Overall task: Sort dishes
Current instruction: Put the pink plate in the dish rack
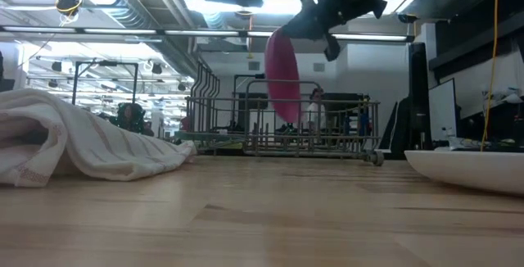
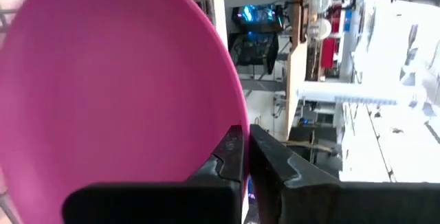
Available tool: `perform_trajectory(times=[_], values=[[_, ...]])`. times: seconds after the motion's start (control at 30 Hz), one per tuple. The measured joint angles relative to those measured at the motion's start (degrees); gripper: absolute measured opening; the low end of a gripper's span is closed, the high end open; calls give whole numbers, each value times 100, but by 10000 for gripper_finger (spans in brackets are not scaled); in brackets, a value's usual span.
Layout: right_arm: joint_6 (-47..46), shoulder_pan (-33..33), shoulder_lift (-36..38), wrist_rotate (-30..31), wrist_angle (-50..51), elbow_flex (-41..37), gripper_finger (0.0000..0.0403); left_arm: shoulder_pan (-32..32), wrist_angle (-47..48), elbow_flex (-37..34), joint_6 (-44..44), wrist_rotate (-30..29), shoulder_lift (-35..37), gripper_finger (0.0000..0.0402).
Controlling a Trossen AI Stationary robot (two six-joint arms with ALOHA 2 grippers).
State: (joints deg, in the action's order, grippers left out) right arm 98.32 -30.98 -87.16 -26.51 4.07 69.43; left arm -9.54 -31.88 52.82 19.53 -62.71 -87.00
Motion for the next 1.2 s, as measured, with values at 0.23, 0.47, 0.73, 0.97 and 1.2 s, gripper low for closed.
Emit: perform_trajectory(times=[0.23,0.47,0.73,0.97,1.2], values=[[580,26,-188,-8,-27,0,13,-24,2,0,164,-261,0,155],[1109,26,-424,-10,-142,2,14,-24,-2,0,86,-318,0,155],[1465,28,-505,-51,-156,2,15,-24,-2,-2,-17,-390,0,155],[1568,28,-502,-127,-349,4,16,-22,-6,-2,-23,-465,0,155],[1592,26,-500,-392,-373,4,16,-20,-4,-2,-24,-473,-2,155]])
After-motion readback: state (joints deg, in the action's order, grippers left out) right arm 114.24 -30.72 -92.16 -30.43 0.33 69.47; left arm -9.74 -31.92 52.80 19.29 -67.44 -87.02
